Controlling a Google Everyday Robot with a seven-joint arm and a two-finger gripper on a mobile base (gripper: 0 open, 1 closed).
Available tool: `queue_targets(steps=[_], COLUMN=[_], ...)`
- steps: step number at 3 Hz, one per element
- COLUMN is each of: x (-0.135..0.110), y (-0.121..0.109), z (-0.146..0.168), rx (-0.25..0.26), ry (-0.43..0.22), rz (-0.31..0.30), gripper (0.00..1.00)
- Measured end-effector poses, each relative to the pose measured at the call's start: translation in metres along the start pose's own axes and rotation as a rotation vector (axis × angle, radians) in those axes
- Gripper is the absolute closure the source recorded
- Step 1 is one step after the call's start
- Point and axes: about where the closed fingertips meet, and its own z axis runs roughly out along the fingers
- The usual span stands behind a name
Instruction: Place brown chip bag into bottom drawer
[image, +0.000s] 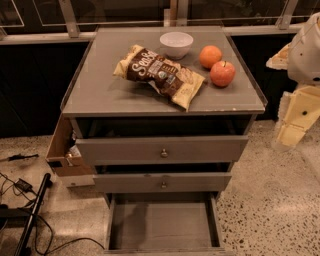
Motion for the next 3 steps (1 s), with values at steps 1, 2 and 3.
queue_targets(steps=[1,2,3], x=[0.000,-0.012,-0.026], y=[0.000,-0.008,-0.024], z=[0.000,0.007,0.025], rx=[0.000,0.033,0.079], ry=[0.000,-0.034,-0.101], rz=[0.000,0.020,0.107], gripper=[0.00,0.00,0.00])
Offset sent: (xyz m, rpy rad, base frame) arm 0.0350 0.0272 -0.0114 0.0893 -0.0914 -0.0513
